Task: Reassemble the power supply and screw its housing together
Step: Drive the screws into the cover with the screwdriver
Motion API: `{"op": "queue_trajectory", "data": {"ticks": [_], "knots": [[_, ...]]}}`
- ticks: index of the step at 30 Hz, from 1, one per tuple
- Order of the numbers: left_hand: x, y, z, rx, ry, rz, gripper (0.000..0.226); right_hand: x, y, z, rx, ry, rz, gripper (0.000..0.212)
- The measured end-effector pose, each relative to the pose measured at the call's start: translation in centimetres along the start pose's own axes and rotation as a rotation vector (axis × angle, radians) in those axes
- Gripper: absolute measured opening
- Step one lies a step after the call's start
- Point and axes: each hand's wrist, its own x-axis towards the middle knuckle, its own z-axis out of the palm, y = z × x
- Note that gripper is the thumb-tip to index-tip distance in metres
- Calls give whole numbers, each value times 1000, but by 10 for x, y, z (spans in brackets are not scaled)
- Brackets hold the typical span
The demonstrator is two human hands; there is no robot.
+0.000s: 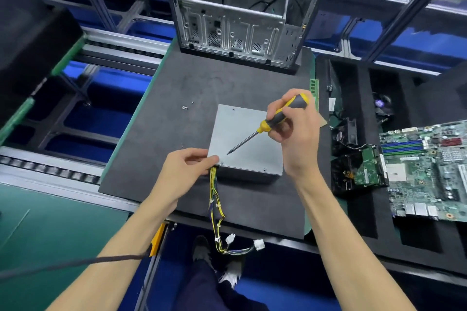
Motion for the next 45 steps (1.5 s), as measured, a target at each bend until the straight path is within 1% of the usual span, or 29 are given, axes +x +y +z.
{"op": "queue_trajectory", "data": {"ticks": [3,9,19,21,24,26,31,34,35,37,38,39,41,43,44,45], "knots": [[-1,0,1,-36,-5,18,19,-4,0,8,-110,-83,-21,22],[-2,-1,2,-55,-12,21,22,-9,4,17,-185,-204,-41,21],[-5,2,4,-55,9,33,17,-4,10,20,-251,-275,-77,31],[-5,1,4,-55,9,34,17,-3,11,21,-260,-291,-75,29],[-4,-1,4,-60,9,37,17,-3,11,23,-294,-326,-68,20],[-4,-1,3,-58,9,41,18,-3,9,26,-311,-378,-70,16],[-3,-1,2,-36,4,43,19,-5,6,37,-381,-564,-45,17],[-2,0,1,-23,5,40,20,-7,5,37,-387,-554,-82,27],[-2,0,1,-23,5,39,21,-7,4,38,-406,-538,-111,27],[-2,0,2,-33,5,37,20,-8,2,41,-423,-485,-169,17],[-2,0,2,-38,4,38,19,-9,2,42,-373,-458,-172,9],[-2,0,2,-40,4,40,19,-11,1,44,-301,-435,-154,5],[-2,-1,1,-43,-3,39,18,-14,2,46,-177,-403,-95,15],[-1,-1,1,-40,-9,33,19,-16,4,47,-125,-410,-28,7],[-1,-1,1,-38,-7,31,20,-15,5,48,-133,-415,-5,9],[0,-1,1,-36,-4,31,20,-15,6,49,-141,-429,16,20]]}}
